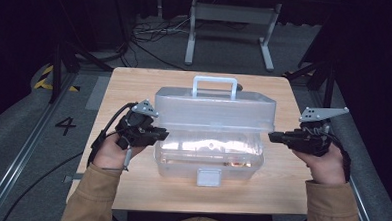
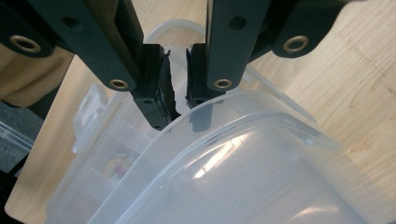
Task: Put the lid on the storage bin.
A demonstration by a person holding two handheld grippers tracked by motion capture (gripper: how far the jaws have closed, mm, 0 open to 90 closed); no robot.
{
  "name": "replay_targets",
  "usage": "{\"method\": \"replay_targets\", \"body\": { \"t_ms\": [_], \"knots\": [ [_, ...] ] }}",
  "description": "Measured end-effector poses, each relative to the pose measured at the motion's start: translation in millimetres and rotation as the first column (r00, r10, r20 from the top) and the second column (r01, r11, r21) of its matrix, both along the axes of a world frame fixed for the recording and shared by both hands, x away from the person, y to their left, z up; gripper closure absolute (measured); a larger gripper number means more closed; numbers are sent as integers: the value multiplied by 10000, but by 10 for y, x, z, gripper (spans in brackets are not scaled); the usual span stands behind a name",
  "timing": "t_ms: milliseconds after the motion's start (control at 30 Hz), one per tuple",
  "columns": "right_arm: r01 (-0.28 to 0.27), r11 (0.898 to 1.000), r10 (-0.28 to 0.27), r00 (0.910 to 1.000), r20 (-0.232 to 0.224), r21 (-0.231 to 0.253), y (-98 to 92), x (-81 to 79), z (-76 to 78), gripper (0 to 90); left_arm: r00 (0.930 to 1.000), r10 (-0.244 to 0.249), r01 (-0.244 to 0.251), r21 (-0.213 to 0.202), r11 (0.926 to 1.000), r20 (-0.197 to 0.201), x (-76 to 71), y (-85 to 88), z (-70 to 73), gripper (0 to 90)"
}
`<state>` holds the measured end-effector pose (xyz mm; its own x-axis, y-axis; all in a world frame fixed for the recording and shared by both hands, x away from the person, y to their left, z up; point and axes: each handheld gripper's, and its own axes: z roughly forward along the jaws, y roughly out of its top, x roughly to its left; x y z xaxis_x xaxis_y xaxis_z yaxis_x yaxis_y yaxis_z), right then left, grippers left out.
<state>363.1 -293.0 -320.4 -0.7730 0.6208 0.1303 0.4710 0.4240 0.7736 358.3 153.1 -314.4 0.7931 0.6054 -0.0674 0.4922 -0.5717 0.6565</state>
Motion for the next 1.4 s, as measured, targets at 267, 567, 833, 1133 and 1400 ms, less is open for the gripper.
{"method": "replay_targets", "body": {
  "t_ms": [267,567,833,1133,1400],
  "knots": [
    [-123,9990,106,9991,-402,-429,13,9,-23,891,9989,181,-175,142,9997,-432,-4,-22,-41,849],
    [-306,9964,244,9966,-790,-788,33,12,-44,891,9956,-4,64,634,9980,-940,-3,-40,-61,849],
    [-430,9930,307,9933,-1113,-1104,42,20,-71,885,9913,-121,265,1082,9938,-1312,-9,-60,-89,849],
    [-551,9899,373,9901,-1351,-1309,57,34,-100,878,9897,-149,329,1250,9916,-1422,-21,-66,-103,836],
    [-611,9886,412,9889,-1424,-1379,65,31,-101,879,9887,-131,318,1236,9918,-1492,-23,-66,-102,824]
  ]
}}
